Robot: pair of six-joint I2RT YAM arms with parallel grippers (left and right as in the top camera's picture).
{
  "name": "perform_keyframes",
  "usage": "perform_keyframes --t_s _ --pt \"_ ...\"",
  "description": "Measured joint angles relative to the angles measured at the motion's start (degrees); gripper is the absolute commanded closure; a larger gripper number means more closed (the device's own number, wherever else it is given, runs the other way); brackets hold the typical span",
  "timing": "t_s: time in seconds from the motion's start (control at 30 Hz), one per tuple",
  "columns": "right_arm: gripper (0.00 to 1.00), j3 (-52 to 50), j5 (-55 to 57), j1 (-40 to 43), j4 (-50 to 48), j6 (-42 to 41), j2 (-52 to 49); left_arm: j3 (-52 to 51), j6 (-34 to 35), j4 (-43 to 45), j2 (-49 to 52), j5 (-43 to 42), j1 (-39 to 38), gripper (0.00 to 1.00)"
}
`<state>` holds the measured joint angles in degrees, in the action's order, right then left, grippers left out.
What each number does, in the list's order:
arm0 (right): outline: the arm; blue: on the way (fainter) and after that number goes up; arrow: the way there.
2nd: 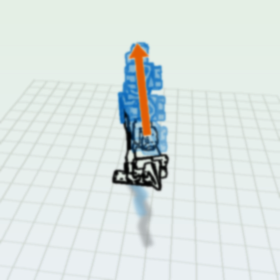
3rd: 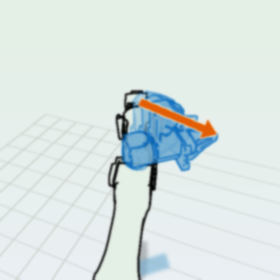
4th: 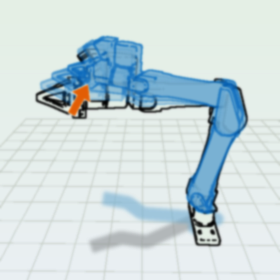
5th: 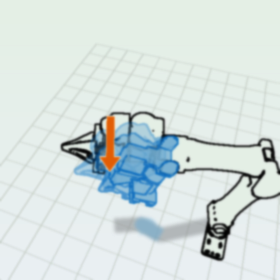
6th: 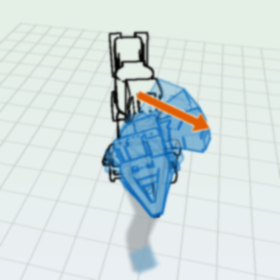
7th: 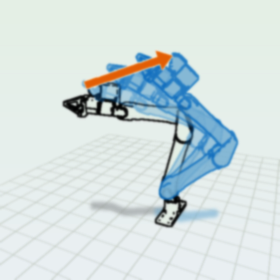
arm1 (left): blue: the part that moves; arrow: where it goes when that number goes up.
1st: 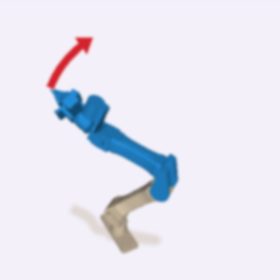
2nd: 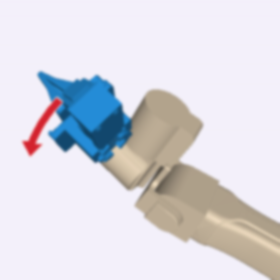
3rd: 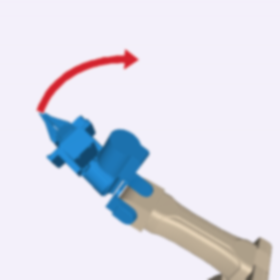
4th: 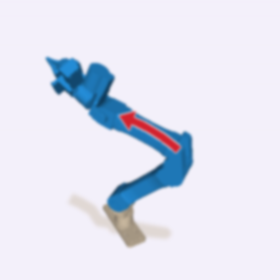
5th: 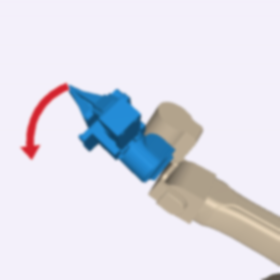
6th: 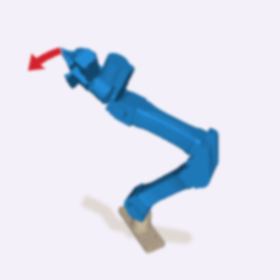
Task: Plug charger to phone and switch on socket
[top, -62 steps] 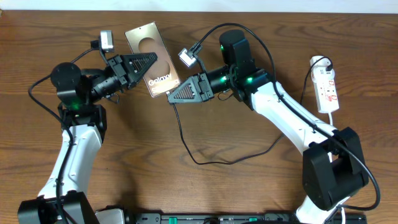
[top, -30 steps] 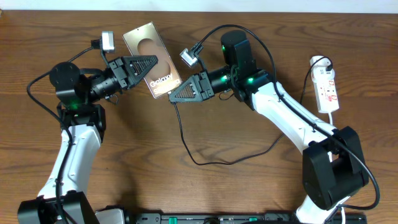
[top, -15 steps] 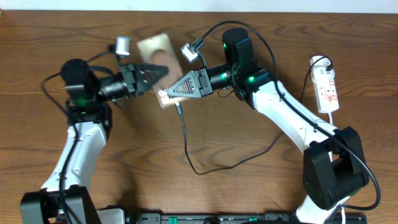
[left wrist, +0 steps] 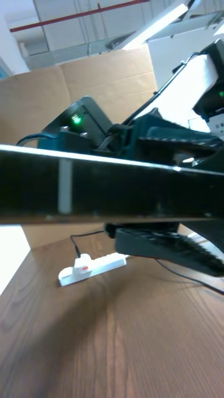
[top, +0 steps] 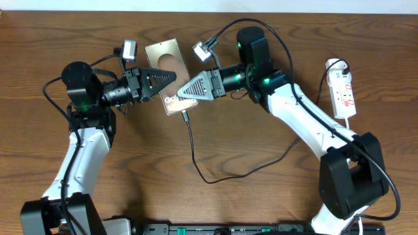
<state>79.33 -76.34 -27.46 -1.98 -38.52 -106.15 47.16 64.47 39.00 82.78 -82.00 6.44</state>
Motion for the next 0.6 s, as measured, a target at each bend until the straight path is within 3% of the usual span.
perform_keyframes --t_s 0.4,0.5,0.6 --pt "0.36 0.1 -2.2 2.4 6.1 6.1 0.0 0.0 0.0 0.0 0.0 -0.9 0.0 0.93" --pt "0.36 0.3 -4.3 3.4 12.6 9.5 0.0 0.0 0.0 0.0 0.0 -0.8 0.0 0.93" --pt "0.37 0.6 -5.5 3.6 27.2 18.2 0.0 0.0 -0.1 0.1 0.0 -0.2 0.0 0.93"
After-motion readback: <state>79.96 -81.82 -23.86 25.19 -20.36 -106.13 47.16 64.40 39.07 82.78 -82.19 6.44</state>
